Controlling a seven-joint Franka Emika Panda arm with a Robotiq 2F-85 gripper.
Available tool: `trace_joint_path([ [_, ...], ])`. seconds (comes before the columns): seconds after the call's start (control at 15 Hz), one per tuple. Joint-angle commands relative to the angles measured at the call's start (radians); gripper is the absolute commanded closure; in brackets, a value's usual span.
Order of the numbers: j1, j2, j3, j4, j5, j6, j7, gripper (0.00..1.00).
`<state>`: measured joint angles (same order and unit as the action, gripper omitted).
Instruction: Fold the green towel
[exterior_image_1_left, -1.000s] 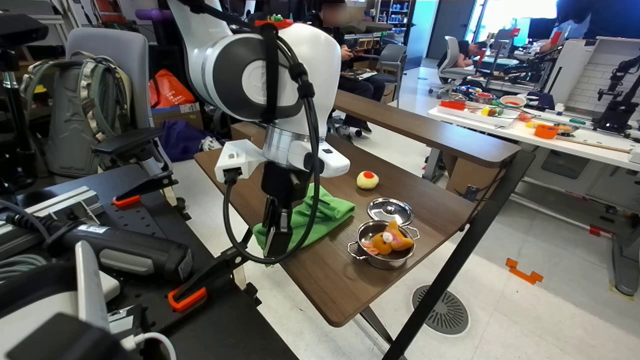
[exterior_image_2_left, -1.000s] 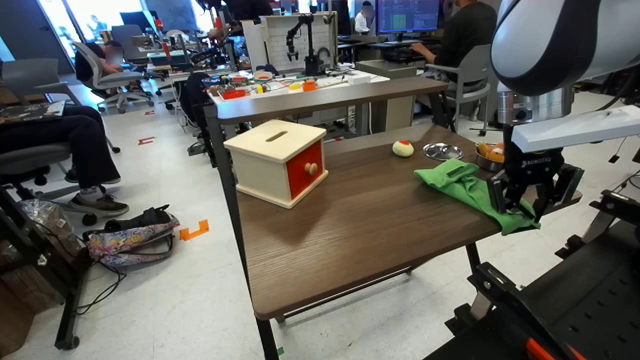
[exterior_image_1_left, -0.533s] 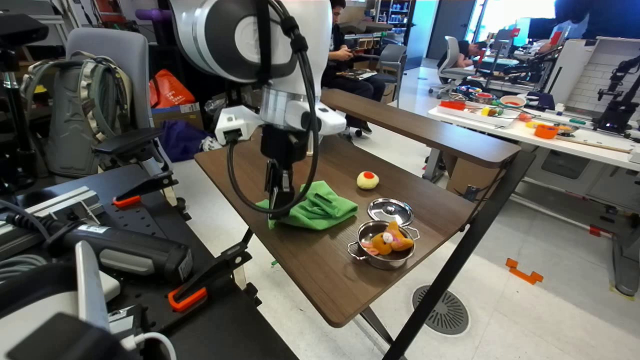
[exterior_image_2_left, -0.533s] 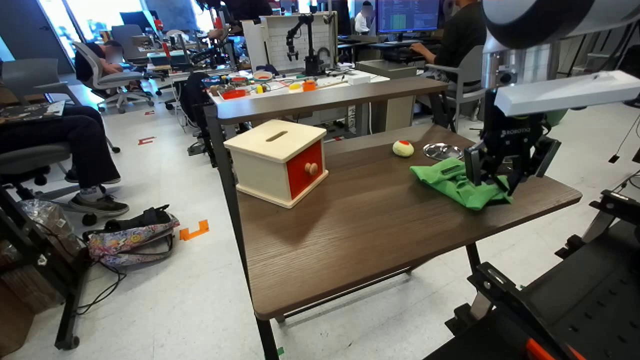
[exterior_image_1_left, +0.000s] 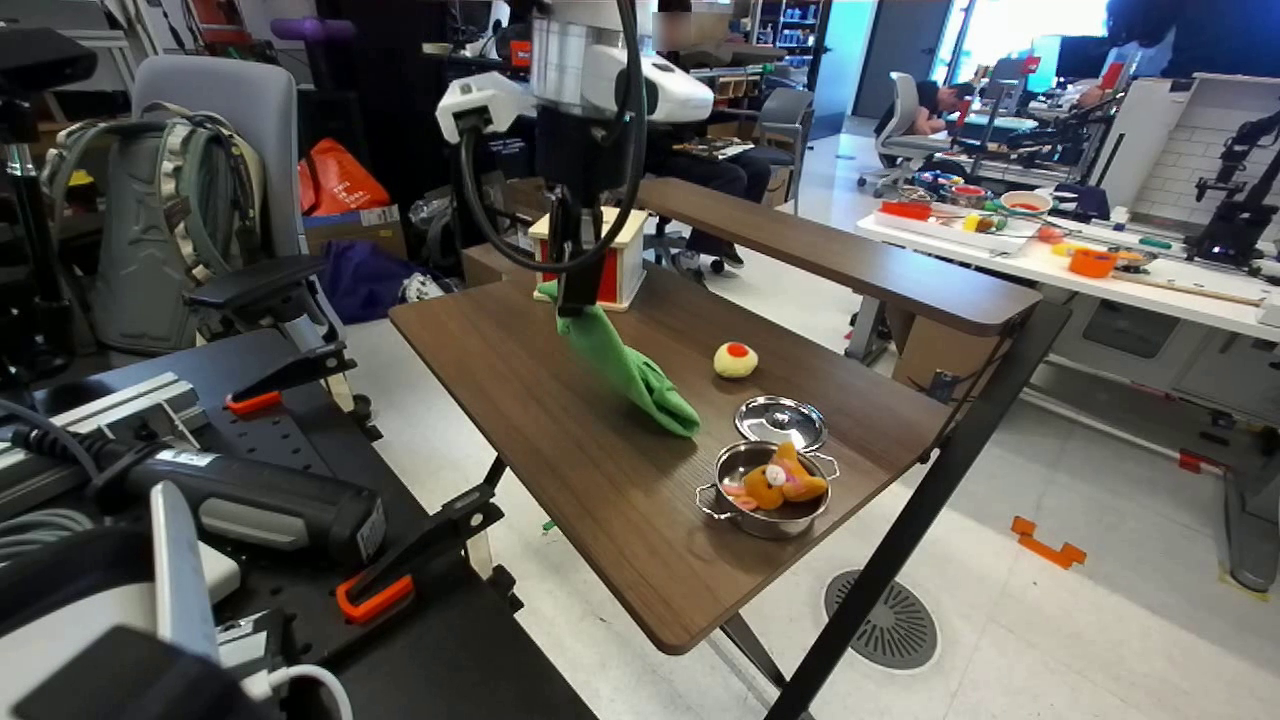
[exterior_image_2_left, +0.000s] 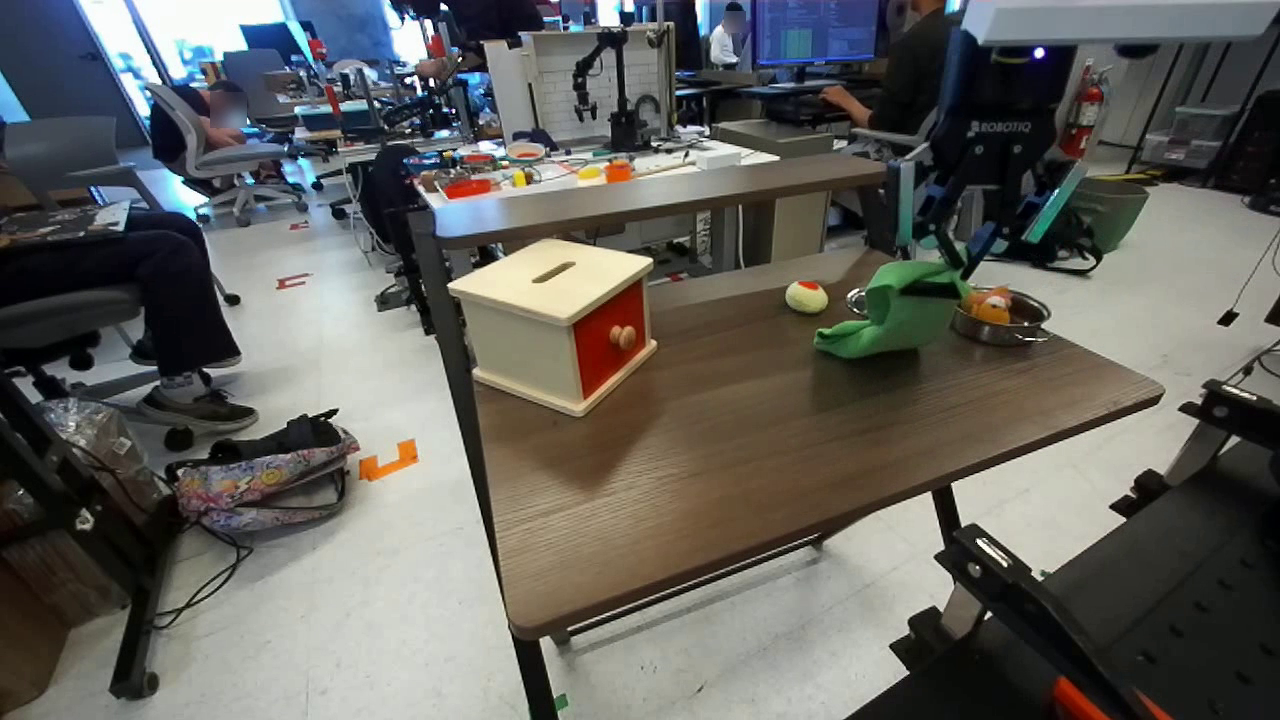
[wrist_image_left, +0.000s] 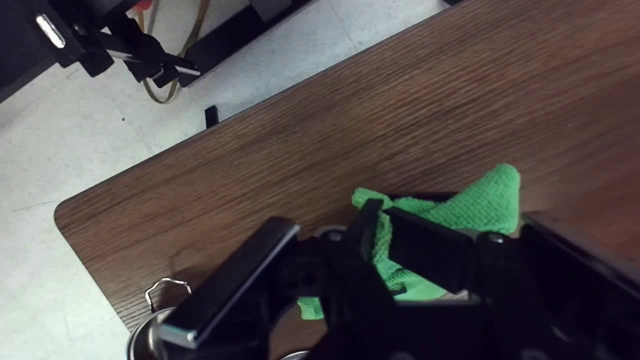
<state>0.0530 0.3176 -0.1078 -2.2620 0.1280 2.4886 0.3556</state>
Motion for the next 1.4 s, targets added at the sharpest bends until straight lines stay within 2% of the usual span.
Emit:
trace_joint_path([
  [0.0, -0.062, 0.061, 0.039, 0.106, 0.080, -0.090, -0.061, 0.98],
  [0.33, -0.115, 0.199, 0.051, 0.244, 0.145, -0.152, -0.105, 0.98],
  [0.8, -0.175, 0.413, 0.050, 0.449, 0.185, -0.174, -0.078, 0.98],
  [1.07, -0.172, 0.521, 0.040, 0.538, 0.175, -0.171, -0.043, 0.98],
  [1.13, -0.165, 0.536, 0.036, 0.548, 0.170, -0.163, -0.030, 0.68],
  [1.2, -0.164, 0.550, 0.036, 0.559, 0.169, -0.163, -0.024, 0.66],
  [1.33, -0.162, 0.548, 0.038, 0.562, 0.168, -0.158, -0.024, 0.52],
])
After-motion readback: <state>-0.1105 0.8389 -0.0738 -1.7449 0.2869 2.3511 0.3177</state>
